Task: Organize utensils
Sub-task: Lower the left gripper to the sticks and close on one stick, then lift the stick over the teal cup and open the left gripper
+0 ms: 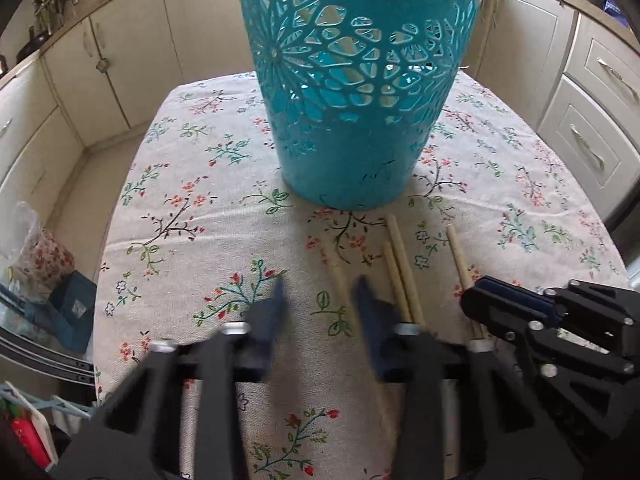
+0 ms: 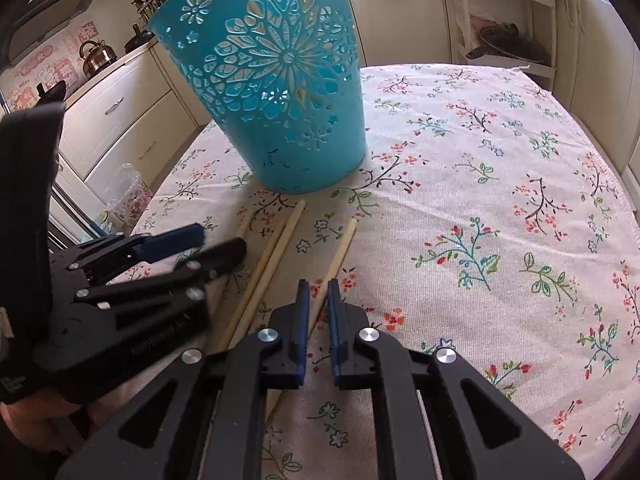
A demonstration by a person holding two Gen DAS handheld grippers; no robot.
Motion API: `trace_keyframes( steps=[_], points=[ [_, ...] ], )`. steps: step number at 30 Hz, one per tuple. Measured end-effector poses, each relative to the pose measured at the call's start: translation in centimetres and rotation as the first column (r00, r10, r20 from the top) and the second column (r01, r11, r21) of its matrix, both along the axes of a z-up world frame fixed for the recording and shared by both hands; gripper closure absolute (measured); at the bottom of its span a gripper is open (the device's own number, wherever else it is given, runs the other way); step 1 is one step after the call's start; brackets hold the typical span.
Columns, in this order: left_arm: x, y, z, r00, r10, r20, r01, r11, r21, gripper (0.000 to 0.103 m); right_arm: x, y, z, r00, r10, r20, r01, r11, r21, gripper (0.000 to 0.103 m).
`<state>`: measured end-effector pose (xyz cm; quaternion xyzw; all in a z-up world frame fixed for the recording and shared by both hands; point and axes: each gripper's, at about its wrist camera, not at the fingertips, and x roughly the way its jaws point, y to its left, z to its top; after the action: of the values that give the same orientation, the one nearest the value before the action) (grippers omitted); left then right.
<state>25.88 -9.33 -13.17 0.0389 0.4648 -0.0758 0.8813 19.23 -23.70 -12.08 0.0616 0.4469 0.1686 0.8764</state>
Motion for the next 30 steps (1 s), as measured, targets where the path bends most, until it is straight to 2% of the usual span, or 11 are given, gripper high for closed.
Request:
trace_keyframes(
  steps=[1,3,7,10,13,18,20,24,27,30],
  points=[
    [0.0,0.1,0.0,1.0,-0.008,-0.009,0.007,1.0,-0.016,0.094,0.1,0.1,0.0,1.0,0.003,0.004,-0.003,1.0,-0.01,0.094],
    [0.1,0.5,0.2,0.999,-0.012,-0.031,0.01,0.998,-0.063,0.098,0.0,0.3,0.1,1.0,0.012,0.01,-0.012,0.999,-0.031,0.094],
    [0.1,1.0,0.1,0.998,0.015,-0.054,-0.019,0.996,-0.087,0.097,0.1,0.0,0.0,1.0,0.003,0.001,-0.003,1.0,-0.01,0.094],
    [0.0,1.1,0.2,0.999,0.004,-0.053,-0.009,0.996,-0.087,0.098,0.1,0.4,0.1,1.0,0.006,0.011,-0.006,1.0,-0.025,0.094],
    [-1.3,2.1,1.5,1.0,-0.007,-0.005,0.007,0.99,-0.139,0.098,0.2,-0.1,0.0,1.0,-0.002,0.003,0.002,1.0,0.008,0.094],
    [-4.5,5.3,6.7,0.989,0.0,0.147,0.041,0.961,-0.272,0.098,0.4,-0.7,-0.3,1.0,-0.018,-0.007,0.018,0.998,0.055,0.094],
    [-5.1,6.8,9.7,0.976,0.019,0.218,0.056,0.943,-0.329,0.098,0.5,-0.6,-0.2,1.0,-0.019,-0.007,0.019,0.998,0.055,0.094],
    [-4.0,7.5,16.4,0.925,0.059,0.376,0.104,0.911,-0.399,0.098,0.5,-0.6,-0.2,1.0,-0.023,-0.005,0.023,0.998,0.052,0.094],
    [-1.4,6.3,19.8,0.881,0.088,0.466,0.13,0.9,-0.417,0.098,0.4,-0.5,-0.2,1.0,-0.023,-0.006,0.023,0.998,0.055,0.094],
    [1.5,4.7,21.7,0.839,0.139,0.526,0.122,0.894,-0.431,0.098,0.3,-0.5,-0.3,1.0,-0.024,-0.009,0.025,0.997,0.069,0.094]
  ],
)
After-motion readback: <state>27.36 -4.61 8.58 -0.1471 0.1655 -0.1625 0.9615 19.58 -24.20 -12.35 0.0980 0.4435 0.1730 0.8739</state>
